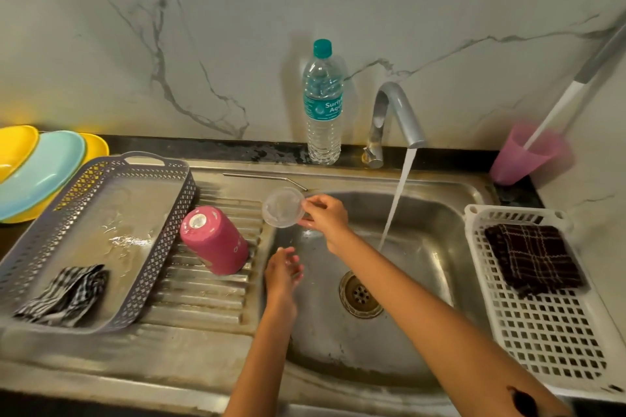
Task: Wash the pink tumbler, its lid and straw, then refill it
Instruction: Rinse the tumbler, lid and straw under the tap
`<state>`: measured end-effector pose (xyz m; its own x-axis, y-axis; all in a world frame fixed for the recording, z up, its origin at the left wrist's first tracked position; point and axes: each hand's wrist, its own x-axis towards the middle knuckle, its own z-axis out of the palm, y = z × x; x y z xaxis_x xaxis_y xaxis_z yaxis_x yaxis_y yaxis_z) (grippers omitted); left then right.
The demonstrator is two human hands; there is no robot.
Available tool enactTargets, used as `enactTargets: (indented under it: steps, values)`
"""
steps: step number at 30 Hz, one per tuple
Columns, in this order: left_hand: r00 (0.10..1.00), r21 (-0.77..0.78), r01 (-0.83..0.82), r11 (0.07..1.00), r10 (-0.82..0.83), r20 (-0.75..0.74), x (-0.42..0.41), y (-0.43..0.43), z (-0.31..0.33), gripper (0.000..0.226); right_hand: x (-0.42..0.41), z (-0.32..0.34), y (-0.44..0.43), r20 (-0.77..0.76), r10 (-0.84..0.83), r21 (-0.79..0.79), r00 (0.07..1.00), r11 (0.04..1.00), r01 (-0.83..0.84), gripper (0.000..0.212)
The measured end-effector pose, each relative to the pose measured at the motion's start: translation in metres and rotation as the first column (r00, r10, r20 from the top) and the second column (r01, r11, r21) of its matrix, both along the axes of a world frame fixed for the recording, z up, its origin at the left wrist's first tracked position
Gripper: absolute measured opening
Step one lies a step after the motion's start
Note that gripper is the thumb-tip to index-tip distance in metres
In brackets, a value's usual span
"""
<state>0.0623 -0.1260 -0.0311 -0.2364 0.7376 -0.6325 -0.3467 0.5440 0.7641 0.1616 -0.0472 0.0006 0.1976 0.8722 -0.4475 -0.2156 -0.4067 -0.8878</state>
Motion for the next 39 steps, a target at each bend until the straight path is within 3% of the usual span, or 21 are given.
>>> enactTargets:
  steps: [4,7,10,12,14,17,20,22,29,33,35,39]
  values:
    - [0.999,-0.067,0.047,0.997,-0.045,0.023,0.003,0.004,-0.004,0.030,-0.037,0.003,0.028,0.030,0.078,-0.065,0.996,0.995,-0.076,0.004]
    - [0.997,-0.074,0.063,0.995,-0.060,0.043,0.005,0.006,-0.003,0.030,-0.058,-0.004,0.043,0.026,0.102,-0.087,0.994,0.991,-0.099,0.022]
    - [0.996,-0.085,0.073,0.994,-0.069,0.059,0.009,0.008,-0.003,0.029,-0.067,-0.014,0.050,0.093,0.138,-0.084,0.986,0.988,-0.131,0.007]
    - [0.995,-0.094,0.085,0.992,-0.079,0.064,0.011,0.009,-0.005,0.029,-0.064,-0.018,0.054,0.206,0.181,-0.065,0.962,0.983,-0.171,0.008]
    - [0.994,-0.101,0.096,0.990,-0.089,0.066,0.014,0.010,-0.007,0.030,-0.055,-0.020,0.060,0.438,0.201,-0.017,0.876,0.976,-0.216,0.012]
    - [0.993,-0.102,0.102,0.990,-0.096,0.064,0.017,0.011,-0.010,0.030,-0.032,-0.016,0.073,0.772,0.148,0.048,0.619,0.956,-0.289,0.011]
    - [0.993,-0.105,0.105,0.989,-0.098,0.068,0.018,0.012,-0.011,0.030,-0.014,-0.020,0.084,0.904,0.120,0.023,0.409,0.945,-0.326,0.016]
    - [0.993,-0.101,0.106,0.989,-0.100,0.064,0.019,0.012,-0.012,0.031,-0.008,-0.027,0.089,0.921,0.127,-0.003,0.368,0.947,-0.322,0.017]
    - [0.994,-0.087,0.102,0.991,-0.097,0.056,0.019,0.014,-0.014,0.027,0.001,-0.021,0.074,0.916,0.090,0.056,0.391,0.936,-0.347,0.019]
    - [0.993,0.065,0.094,0.993,-0.098,0.065,0.023,0.019,-0.007,0.021,0.025,-0.013,0.034,0.816,0.010,0.162,0.578,0.956,-0.245,0.024]
    - [0.990,0.154,0.083,0.985,-0.099,0.100,0.029,0.027,0.001,0.021,0.044,-0.016,0.003,0.731,-0.027,0.199,0.682,0.964,-0.176,0.015]
    - [0.973,0.265,0.158,0.951,-0.196,0.121,0.056,0.050,0.020,0.043,0.081,-0.037,-0.062,0.407,-0.052,0.116,0.912,0.993,0.005,0.006]
